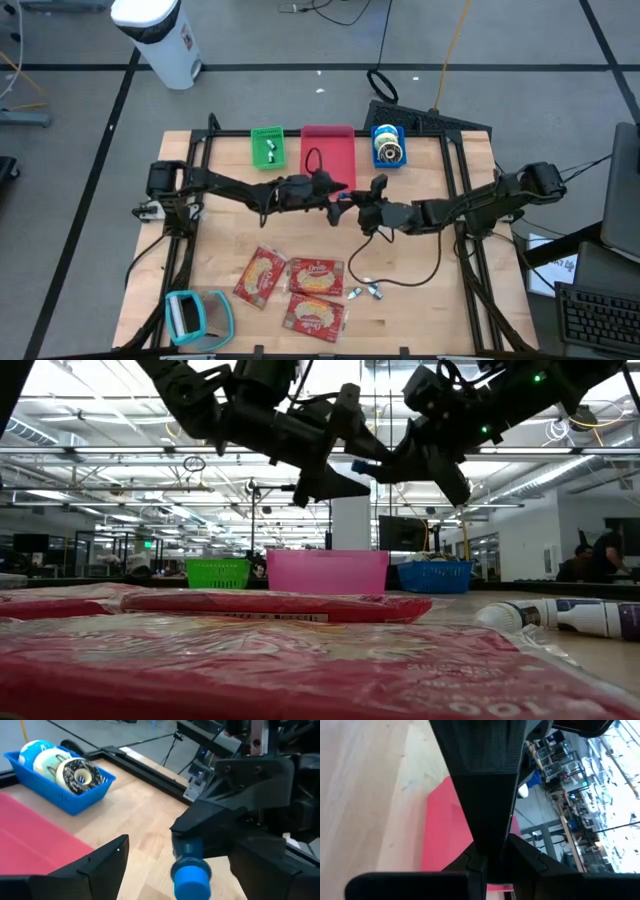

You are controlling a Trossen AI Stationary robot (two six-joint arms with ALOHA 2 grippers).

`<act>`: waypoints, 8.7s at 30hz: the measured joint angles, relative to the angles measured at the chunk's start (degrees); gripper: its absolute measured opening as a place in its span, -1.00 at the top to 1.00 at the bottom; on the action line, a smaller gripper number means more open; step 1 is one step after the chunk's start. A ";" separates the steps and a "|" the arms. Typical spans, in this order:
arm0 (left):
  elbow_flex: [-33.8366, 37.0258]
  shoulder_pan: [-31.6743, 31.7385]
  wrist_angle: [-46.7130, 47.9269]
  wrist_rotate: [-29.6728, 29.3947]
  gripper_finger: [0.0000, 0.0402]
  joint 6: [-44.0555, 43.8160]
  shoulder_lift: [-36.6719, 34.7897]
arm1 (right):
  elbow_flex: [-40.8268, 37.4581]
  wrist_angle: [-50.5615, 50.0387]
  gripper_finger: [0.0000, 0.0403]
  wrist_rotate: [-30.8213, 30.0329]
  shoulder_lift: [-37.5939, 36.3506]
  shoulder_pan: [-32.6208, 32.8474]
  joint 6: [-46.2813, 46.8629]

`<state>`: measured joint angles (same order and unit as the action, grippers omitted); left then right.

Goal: Pick & Place Food Item
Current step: Put the blue food coloring bottle into the green bin, then put the bottom violet food coloring bottle into the green bin

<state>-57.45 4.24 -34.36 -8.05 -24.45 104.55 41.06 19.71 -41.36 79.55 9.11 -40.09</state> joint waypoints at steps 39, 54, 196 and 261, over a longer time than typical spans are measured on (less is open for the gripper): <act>-0.12 7.76 20.88 -8.01 0.74 8.42 -15.14 | 0.13 6.07 0.19 4.64 -0.66 2.32 22.77; 18.16 14.79 23.58 -24.54 0.76 0.14 -25.08 | 0.07 5.07 0.16 5.67 -0.57 1.78 21.48; 27.21 -15.91 2.75 -23.46 -0.14 -12.79 -20.57 | 8.37 -24.22 0.58 9.92 22.58 35.98 88.63; 20.97 -10.94 -0.01 -6.36 -0.14 -20.72 -20.59 | 8.29 -0.85 0.68 -0.50 10.29 9.97 17.63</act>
<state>-36.48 -6.70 -34.37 -14.42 -45.17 83.96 49.34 18.86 -41.86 89.84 19.08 -22.46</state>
